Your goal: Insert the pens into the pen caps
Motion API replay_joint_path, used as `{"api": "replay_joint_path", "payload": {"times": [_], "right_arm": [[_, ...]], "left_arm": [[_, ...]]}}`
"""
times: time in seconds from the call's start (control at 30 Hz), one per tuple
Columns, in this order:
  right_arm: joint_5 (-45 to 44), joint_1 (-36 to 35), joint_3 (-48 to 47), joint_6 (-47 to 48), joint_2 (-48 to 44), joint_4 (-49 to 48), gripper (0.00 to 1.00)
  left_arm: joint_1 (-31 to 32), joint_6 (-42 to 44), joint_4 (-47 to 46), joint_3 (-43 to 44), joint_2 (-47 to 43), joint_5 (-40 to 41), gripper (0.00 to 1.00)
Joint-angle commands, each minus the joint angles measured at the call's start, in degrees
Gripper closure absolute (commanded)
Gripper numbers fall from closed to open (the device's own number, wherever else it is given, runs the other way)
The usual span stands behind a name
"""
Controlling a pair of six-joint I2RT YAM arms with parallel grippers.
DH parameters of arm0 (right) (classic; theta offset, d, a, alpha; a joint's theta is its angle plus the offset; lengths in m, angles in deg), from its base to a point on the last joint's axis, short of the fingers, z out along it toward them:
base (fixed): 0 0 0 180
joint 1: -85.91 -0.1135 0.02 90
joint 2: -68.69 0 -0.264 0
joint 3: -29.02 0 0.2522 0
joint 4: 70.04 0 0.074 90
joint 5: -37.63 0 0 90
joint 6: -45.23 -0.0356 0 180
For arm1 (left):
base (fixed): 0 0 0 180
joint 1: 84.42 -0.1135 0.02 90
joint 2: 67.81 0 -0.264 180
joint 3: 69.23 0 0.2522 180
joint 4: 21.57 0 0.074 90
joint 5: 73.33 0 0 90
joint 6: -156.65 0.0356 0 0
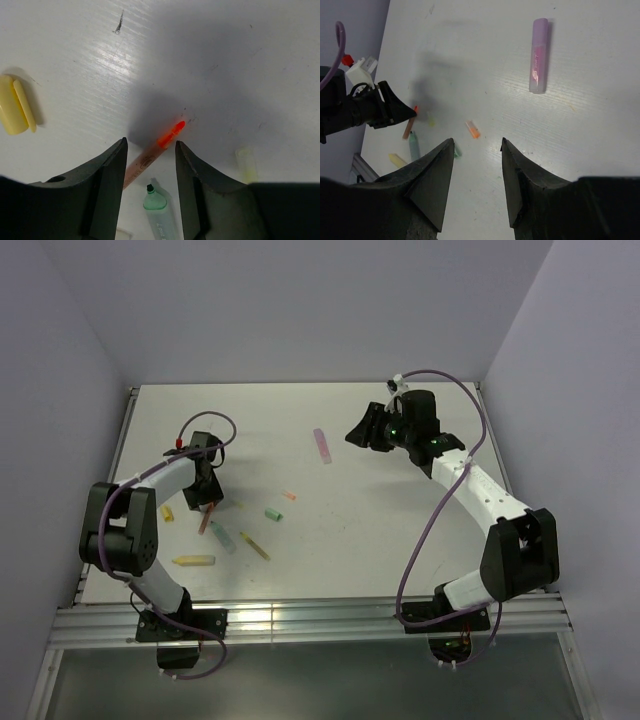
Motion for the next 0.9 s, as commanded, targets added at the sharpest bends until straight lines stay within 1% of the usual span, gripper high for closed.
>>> {"api": "replay_joint_path", "payload": {"times": [0.0, 0.13, 0.23, 0.5, 0.87], "right_arm": [[0.9, 0.5, 0.0, -0.1, -2.4, -2.5, 0.5], [1.2, 0.6, -0.1, -0.2, -2.3, -2.5, 0.5], [1.5, 0.6, -0.1, -0.3, -2.1, -2.5, 0.5], [2.3, 0.6, -0.1, -0.4, -1.9, -2.8, 0.52], [2.5, 0.6, -0.1, -0.5, -1.8, -2.8, 0.52]], "left_arm": [[-0.7, 0.8, -1.3, 0.2, 0.7, -1.7, 0.53], [-1.1, 1.0, -1.4, 0.1, 2.0, -1.9, 0.55], [-1.3, 0.9, -1.2, 0.2, 2.6, -2.0, 0.58], [-1.3, 0.6, -1.2, 0.1, 2.6, -2.3, 0.59], [-1.3, -0.3, -1.0, 0.3, 2.4, -3.0, 0.66]]}}
